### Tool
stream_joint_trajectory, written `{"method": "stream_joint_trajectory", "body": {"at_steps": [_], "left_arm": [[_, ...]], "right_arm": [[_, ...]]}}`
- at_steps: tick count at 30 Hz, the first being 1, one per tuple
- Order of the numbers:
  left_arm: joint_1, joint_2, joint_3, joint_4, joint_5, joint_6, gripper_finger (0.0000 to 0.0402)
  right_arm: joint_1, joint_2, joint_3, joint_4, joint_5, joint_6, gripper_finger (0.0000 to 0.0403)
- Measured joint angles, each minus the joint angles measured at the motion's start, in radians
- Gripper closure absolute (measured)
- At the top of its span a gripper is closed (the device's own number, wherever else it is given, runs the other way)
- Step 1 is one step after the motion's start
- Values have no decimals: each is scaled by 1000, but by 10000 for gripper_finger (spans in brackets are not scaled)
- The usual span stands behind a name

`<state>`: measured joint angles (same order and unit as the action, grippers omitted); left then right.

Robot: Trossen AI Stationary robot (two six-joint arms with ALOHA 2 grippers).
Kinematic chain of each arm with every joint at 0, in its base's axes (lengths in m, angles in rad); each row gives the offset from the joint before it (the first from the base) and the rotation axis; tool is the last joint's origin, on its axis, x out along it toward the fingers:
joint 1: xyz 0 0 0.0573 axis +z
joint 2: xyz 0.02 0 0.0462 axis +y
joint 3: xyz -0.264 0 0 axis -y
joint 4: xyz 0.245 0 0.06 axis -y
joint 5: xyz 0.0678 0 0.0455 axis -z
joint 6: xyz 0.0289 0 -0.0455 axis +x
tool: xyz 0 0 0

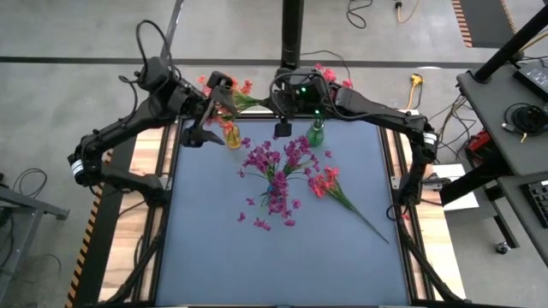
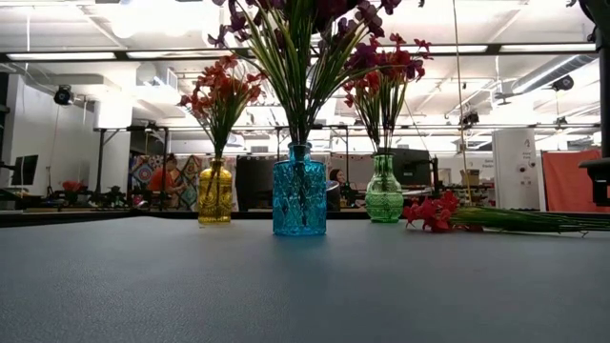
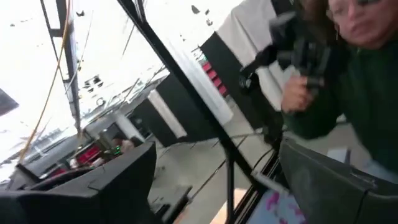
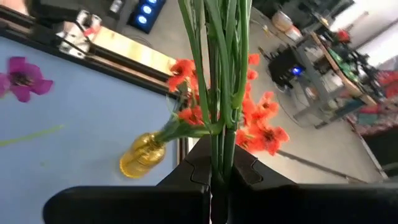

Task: Sort flowers into vase by color
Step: Put the orange flower into the yellow vase

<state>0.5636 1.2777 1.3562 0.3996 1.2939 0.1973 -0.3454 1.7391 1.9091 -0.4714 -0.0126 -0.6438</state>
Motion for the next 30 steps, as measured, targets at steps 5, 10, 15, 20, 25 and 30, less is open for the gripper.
{"method": "stream_joint_trajectory", "body": {"at_steps": [5, 10, 15, 20, 25, 30], "left_arm": [[-24, 23, 5, 162, -128, -159, 80], [-23, 30, 5, 273, -215, -295, 80], [-23, 30, 5, 300, -361, -418, 80], [-1, 29, 13, 306, -513, -446, 80], [13, 29, 31, 317, -734, -532, 80], [33, 37, 44, 314, -770, -551, 80]], "right_arm": [[0, 17, 0, -13, -110, -28, 394], [1, 41, 1, -6, -103, -30, 394], [-7, 46, 1, 8, -101, -30, 394], [-6, 46, 2, -12, -124, -33, 394], [-6, 46, 1, -36, -125, -32, 394], [-6, 53, -3, -43, -131, -46, 394]]}}
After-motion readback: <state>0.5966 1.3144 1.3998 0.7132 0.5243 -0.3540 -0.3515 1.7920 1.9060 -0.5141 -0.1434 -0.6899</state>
